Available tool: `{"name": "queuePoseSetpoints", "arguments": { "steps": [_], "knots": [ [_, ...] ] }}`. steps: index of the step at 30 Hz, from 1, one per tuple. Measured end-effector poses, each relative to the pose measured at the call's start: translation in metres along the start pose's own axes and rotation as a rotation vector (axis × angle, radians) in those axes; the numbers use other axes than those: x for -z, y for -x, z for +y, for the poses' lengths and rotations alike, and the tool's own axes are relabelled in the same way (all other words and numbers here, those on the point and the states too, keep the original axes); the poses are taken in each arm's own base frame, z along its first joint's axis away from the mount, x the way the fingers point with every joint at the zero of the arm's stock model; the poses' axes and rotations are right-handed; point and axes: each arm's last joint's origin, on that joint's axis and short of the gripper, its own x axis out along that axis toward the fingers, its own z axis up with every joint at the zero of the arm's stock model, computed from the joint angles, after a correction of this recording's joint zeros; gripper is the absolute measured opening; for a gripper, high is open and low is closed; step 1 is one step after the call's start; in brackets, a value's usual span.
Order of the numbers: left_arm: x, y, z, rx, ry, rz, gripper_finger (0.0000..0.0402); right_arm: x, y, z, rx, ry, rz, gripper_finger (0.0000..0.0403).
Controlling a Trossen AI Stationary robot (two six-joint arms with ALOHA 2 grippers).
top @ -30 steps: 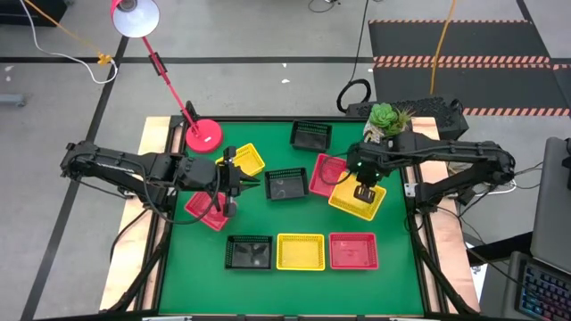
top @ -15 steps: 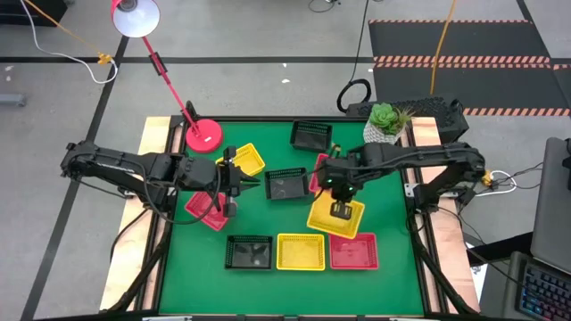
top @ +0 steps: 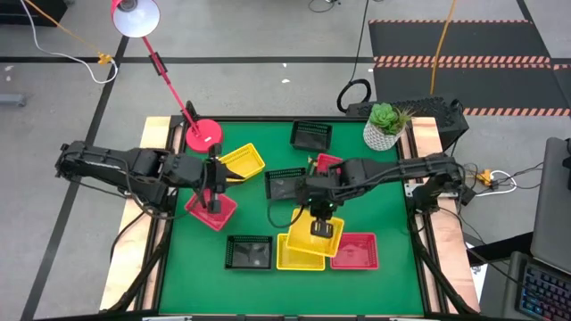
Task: Stack baskets by color
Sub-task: Stack the right yellow bin on top of the bottom yellow bin
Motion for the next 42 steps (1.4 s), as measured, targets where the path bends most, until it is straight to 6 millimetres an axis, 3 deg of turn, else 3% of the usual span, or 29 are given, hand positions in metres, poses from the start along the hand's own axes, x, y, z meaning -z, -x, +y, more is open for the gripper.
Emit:
{"name": "queuePoseSetpoints", "arguments": {
  "steps": [16,20,29,42],
  "knots": [
    [0.002,0.007,0.002,0.0,0.031,-0.003,0.0042,-0.018,-0.006,0.025,-0.171,0.043,-0.099,0.0004],
    [0.002,0.007,0.002,0.0,0.031,-0.003,0.0042,-0.021,-0.013,0.027,-0.181,0.054,-0.102,0.0004],
    [0.001,0.007,0.002,0.001,0.032,-0.008,0.0042,-0.027,-0.049,0.027,-0.221,0.111,0.005,0.0004],
    [0.001,0.007,0.002,0.001,0.032,-0.009,0.0042,-0.029,-0.054,0.02,-0.182,0.163,0.013,0.0004]
  ]
}}
